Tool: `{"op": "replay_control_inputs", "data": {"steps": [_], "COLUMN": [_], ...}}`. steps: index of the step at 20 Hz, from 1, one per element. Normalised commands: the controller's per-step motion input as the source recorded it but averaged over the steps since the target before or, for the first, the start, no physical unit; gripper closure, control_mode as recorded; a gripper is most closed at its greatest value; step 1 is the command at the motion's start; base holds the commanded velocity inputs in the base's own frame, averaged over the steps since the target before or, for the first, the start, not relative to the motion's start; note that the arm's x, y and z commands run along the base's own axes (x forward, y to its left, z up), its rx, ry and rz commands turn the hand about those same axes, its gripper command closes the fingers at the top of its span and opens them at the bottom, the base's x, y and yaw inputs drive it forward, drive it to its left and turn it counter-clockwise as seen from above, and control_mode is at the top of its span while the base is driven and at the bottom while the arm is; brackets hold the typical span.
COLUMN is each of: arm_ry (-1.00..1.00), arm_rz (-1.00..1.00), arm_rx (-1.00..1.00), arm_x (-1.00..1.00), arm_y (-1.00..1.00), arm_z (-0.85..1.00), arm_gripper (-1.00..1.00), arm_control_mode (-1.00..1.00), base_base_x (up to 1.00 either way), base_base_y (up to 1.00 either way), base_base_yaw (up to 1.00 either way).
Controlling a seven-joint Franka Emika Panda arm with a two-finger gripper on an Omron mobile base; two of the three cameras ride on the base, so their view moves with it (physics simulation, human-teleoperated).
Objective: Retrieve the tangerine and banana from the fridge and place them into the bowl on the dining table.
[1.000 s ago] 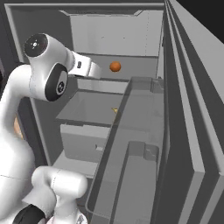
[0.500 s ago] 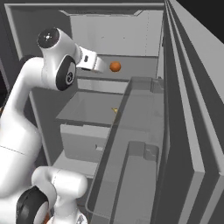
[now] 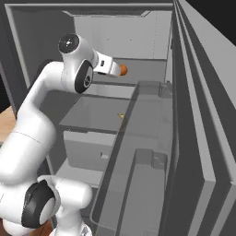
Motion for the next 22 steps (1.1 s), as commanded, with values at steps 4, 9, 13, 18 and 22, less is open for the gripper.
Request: {"op": "replay_control_inputs", "data": {"steps": [4,9,13,18,22], "arm_ry": [0.02,0.01,0.03,0.05,0.02], "arm_rz": [-0.04,-0.03,-0.02,-0.01,0.0], "arm_rx": [0.0,0.0,0.0,0.0,0.0], "arm_x": [0.44,0.4,0.39,0.41,0.41], "arm_y": [-0.31,-0.15,-0.01,0.0,0.0], "arm_z": [-0.08,-0.05,-0.09,-0.14,-0.18], "arm_gripper": [-1.0,-1.0,-1.0,-1.0,-1.0], "arm_control_mode": [-1.0,-1.0,-1.0,-1.0,-1.0], "base_base_x": [0.0,0.0,0.0,0.0,0.0], "base_base_y": [0.0,0.0,0.0,0.0,0.0], "base_base_yaw": [0.0,0.0,0.0,0.0,0.0]}}
